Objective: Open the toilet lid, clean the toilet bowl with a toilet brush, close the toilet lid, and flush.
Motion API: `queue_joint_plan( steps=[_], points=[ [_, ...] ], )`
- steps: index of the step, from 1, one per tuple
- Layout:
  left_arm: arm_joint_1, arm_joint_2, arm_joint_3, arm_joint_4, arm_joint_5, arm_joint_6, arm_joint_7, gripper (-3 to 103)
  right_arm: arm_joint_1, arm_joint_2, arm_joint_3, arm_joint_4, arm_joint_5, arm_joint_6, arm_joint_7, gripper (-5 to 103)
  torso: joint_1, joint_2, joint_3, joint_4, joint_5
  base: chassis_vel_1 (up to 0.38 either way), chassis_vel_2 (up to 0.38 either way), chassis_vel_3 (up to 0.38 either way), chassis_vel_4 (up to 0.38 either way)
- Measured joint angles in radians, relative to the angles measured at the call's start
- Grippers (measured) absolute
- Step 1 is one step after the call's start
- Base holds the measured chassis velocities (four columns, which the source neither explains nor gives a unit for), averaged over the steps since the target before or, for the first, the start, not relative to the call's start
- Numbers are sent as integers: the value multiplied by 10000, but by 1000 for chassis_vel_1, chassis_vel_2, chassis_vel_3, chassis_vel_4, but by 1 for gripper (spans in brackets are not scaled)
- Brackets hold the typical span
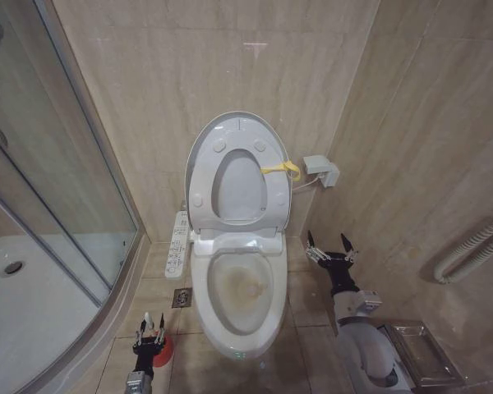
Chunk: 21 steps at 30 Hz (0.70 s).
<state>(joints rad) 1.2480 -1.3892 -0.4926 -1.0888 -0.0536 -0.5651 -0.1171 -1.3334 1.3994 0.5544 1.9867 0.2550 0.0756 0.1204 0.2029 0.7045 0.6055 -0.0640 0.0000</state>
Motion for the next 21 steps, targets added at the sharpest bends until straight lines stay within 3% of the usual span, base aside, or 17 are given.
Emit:
queue_joint_plan(
  steps=[5, 6, 12, 13, 14, 21],
  points=[
    [-65, 35, -18, 129, 22, -62, 110, 53, 0, 0, 1, 0, 0, 0, 0, 100, 0, 0, 0, 0, 0, 0, 0, 0, 0],
    [-58, 27, -20, 129, 27, -81, 123, 26, 0, 0, 0, 0, -1, 0, 0, 100, 0, 0, 0, 0, 1, 0, 0, 0, 0],
    [221, -56, -21, -354, 44, -131, 148, 26, 0, 0, 0, 0, -1, 0, 0, 100, 0, 0, 0, 0, -1, 0, 0, 0, 0],
    [304, -63, -22, -531, 45, -132, 148, 18, 0, 0, 0, 0, -1, 0, 0, 100, 0, 0, 0, 0, -1, 0, 0, 0, 0],
    [304, -63, -22, -531, 45, -132, 148, 18, 0, 0, 0, 0, -1, 0, 0, 100, 0, 0, 0, 0, -1, 0, 0, 0, 0],
    [1432, -65, -259, -2931, 221, 242, 100, 18, 0, 0, 0, 0, 0, 0, 0, 100, 0, 0, 0, 0, 0, 0, 0, 0, 0]
  ],
)
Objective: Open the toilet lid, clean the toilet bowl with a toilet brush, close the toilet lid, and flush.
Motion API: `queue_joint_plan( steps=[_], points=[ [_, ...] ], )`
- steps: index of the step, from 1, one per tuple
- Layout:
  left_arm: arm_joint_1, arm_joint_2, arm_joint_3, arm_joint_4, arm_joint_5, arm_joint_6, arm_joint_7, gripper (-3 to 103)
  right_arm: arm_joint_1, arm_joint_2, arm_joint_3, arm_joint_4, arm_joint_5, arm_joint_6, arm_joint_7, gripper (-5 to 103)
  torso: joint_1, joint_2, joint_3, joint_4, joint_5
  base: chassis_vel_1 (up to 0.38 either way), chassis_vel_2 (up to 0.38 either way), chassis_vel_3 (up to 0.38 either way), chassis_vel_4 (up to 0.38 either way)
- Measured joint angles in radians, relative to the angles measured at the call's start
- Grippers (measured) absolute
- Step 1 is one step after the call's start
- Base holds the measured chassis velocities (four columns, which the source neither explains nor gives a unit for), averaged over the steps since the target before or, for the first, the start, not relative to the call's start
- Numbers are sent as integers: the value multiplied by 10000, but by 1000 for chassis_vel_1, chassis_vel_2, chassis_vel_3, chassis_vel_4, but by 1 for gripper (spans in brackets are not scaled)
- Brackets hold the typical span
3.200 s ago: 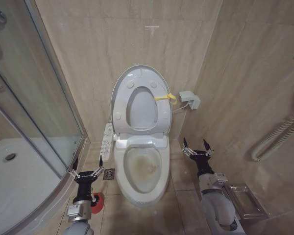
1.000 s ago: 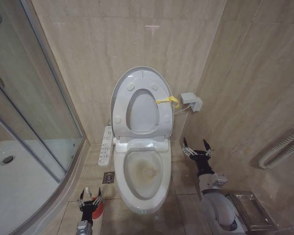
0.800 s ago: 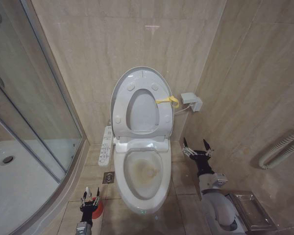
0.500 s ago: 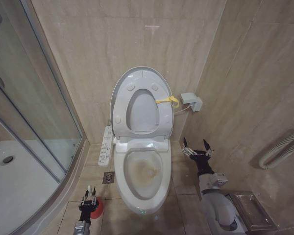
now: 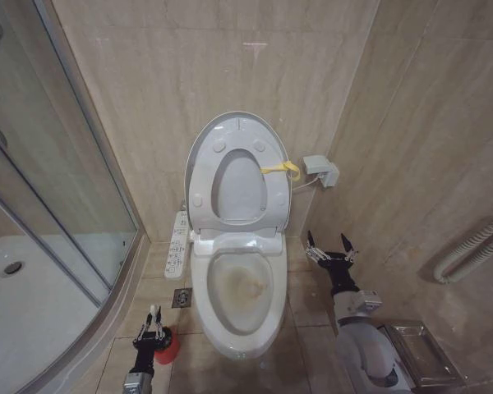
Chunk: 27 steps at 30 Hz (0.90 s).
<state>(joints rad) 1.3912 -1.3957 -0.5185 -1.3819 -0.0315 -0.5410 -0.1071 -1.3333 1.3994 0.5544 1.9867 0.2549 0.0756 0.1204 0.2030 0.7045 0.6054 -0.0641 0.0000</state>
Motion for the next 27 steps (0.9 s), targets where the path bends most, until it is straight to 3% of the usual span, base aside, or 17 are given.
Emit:
queue_joint_plan(
  steps=[9, 12, 16, 20, 27],
  points=[
    [1482, 120, -360, -2381, 560, -177, -396, 18, 0, 0, 0, 0, 0, 0, 0, 100, 0, 0, 0, 3, 0, 0, 0, 0, 0],
    [1904, 170, -151, -3903, 543, 177, -528, 18, 0, 0, 0, 0, 0, 0, 0, 100, -1, 0, 0, 0, 0, 0, 0, 0, 0],
    [2056, 224, 84, -4824, 503, 470, -546, 18, 0, 0, 0, 0, 0, 0, 0, 100, 0, 0, 0, -1, 0, 0, 0, 0, 0],
    [2089, 443, 779, -6438, 405, 1225, -519, 18, 0, 0, 0, 0, 0, 0, 1, 100, -1, 0, 0, 0, 2, 0, 0, 0, 0],
    [1600, 674, 1565, -7190, -116, 2046, -430, 18, 0, 0, 0, 0, 0, 0, 0, 100, -1, 0, 0, 1, 3, 0, 0, 0, 0]
  ],
)
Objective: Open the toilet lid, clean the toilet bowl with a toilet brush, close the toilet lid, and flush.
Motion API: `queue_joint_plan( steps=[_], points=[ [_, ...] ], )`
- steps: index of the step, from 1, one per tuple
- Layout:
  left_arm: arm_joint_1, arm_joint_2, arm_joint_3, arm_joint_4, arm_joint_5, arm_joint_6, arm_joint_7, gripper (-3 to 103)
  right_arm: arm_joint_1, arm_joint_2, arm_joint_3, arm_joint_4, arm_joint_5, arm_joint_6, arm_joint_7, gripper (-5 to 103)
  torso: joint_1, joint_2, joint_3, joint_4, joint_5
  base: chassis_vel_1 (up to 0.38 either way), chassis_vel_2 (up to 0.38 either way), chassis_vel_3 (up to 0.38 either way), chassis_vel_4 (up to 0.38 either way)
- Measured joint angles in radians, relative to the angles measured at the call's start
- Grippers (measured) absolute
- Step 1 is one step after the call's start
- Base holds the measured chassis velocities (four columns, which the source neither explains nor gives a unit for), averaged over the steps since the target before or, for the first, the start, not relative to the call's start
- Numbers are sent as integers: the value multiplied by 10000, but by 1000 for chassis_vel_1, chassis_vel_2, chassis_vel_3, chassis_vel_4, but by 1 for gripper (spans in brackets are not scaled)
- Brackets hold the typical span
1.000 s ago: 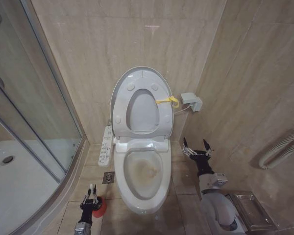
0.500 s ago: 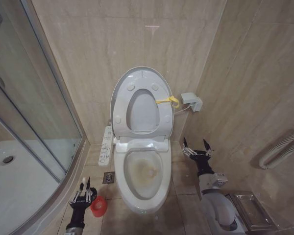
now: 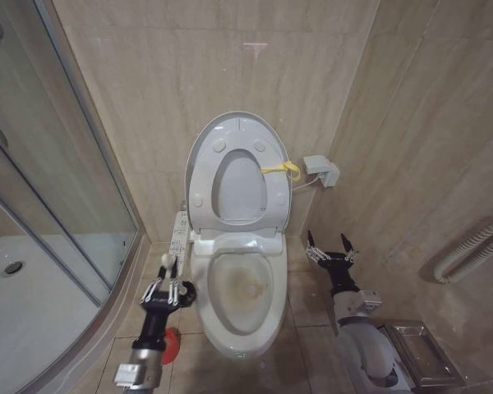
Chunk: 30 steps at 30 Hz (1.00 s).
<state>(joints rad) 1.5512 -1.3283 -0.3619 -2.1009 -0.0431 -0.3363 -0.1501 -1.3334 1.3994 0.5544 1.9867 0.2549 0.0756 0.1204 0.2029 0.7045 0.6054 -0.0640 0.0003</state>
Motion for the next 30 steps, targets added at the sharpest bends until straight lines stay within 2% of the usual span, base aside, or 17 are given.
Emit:
queue_joint_plan(
  steps=[4, 15, 19, 23, 27, 28, 30],
  points=[
    [-667, 121, 822, 28, -474, 553, 223, 18, 0, 0, 0, 0, 0, 0, 0, 100, 0, 0, 0, -1, -2, 0, 0, 0, 0],
    [-2002, 319, 1692, 101, -962, 1534, 546, 18, 0, 0, 0, 0, 0, 0, 0, 100, 1, 0, 1, -1, -2, 0, 0, 0, 0],
    [-2429, 448, 1682, 290, -1112, 1568, 630, 18, 0, 0, 0, 0, 0, 0, 0, 100, 1, 0, 1, 0, -3, 0, 0, 0, 0],
    [-2985, 483, 1723, 1054, -1223, 1411, 655, 18, 0, 0, 0, 0, 0, 0, 0, 100, 0, 0, 1, 0, -2, 0, 0, 0, 0],
    [-3745, 627, 2273, 2282, -1438, 1208, 677, 18, 0, 0, 0, 1, 0, 0, 0, 100, 1, 0, 1, -2, -3, 0, 0, 0, 0],
    [-3745, 627, 2273, 2282, -1438, 1208, 677, 18, 0, 0, 0, 1, 0, 0, 0, 100, 1, 0, 1, -2, -3, 0, 0, 0, 0],
    [-4376, 746, 2846, 3196, -1779, 1219, 699, 18, 0, 0, 0, 1, 0, 0, 0, 100, 1, 0, 1, -1, -3, 0, 0, 0, 0]
  ],
)
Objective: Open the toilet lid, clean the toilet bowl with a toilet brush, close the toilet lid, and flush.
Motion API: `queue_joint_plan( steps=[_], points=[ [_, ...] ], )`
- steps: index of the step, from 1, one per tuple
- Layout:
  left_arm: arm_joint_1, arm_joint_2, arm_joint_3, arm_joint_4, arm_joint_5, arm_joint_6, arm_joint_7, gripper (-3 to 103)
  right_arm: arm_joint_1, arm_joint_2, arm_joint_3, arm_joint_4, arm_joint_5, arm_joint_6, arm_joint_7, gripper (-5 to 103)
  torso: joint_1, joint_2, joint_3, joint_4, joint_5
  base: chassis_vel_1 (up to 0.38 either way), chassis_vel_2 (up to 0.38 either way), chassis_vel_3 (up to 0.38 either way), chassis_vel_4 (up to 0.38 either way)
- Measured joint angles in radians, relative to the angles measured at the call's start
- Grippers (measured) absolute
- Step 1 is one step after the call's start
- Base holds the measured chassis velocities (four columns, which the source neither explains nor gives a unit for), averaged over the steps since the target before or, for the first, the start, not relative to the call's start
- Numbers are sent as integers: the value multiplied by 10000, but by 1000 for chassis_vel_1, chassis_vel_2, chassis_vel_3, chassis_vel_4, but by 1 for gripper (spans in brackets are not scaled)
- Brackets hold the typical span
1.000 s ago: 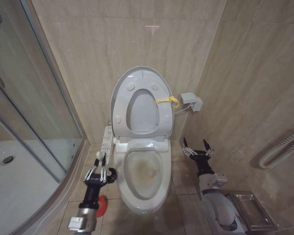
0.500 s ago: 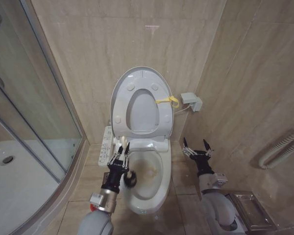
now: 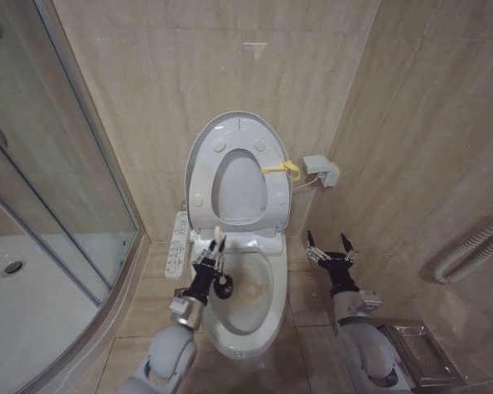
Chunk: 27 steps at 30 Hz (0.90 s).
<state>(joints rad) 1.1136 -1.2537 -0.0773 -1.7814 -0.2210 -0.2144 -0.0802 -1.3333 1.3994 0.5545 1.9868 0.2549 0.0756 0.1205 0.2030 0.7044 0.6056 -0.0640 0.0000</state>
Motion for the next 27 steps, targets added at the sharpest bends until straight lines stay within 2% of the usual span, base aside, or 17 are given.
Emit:
queue_joint_plan(
  steps=[7, 15, 27],
  points=[
    [-906, -118, 658, 1274, -79, -26, 94, 18, 0, 0, -1, 0, 0, 0, 0, 100, 0, 0, 0, 0, 1, 0, 0, 0, 0],
    [-1697, -478, 1143, 3166, 406, -605, 273, 18, 0, 0, -1, 0, 0, 0, 0, 100, 0, 0, -1, 1, 1, 0, 0, 0, 0],
    [-1893, -726, 1427, 4477, 650, -958, 466, 18, 0, 0, 0, 0, 0, 0, 0, 100, 0, 0, -1, 1, 1, 0, 0, 0, 0]
  ],
)
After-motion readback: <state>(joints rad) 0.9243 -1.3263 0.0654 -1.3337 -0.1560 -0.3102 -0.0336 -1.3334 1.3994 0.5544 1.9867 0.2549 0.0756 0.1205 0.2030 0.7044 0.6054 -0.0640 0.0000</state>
